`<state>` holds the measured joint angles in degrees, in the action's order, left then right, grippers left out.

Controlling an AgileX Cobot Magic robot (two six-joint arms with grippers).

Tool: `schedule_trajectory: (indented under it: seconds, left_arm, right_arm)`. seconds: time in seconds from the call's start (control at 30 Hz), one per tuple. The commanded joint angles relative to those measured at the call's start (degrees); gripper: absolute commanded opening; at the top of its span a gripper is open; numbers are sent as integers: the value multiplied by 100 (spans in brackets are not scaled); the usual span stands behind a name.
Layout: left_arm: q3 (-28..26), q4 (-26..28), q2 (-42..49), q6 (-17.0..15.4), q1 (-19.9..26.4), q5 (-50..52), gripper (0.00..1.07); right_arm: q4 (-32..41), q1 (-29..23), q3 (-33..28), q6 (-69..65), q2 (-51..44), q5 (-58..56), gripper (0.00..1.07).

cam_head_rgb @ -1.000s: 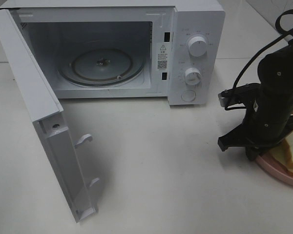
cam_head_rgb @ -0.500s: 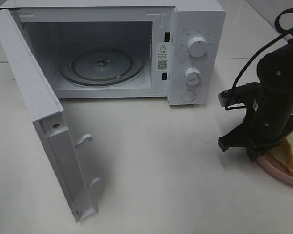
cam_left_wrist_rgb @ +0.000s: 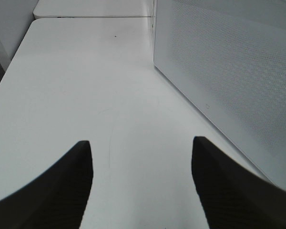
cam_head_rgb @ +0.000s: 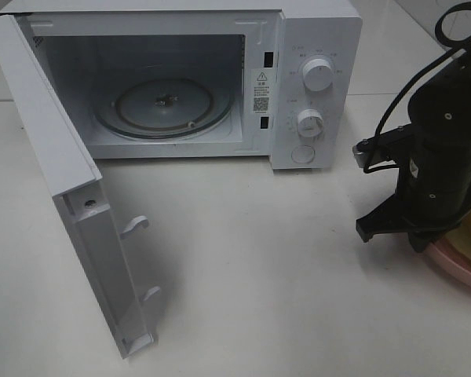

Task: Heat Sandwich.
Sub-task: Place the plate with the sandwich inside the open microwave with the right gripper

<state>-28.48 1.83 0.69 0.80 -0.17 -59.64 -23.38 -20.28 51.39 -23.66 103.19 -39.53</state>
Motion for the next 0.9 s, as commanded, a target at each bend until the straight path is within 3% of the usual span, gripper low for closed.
schedule_trajectory:
  seconds: [0.03,0.6,0.9]
  left_arm:
    - [17,17,103,-17,6,34,59]
    - [17,17,103,-17,6,34,59]
    - [17,17,103,-17,6,34,59]
  right_arm:
    - [-384,-138,6,-223,-63,-292,0]
    - [-458,-751,-23,-178,-390,-1014,0]
    - [-418,-1203,-458,-143,-922,-1106,0]
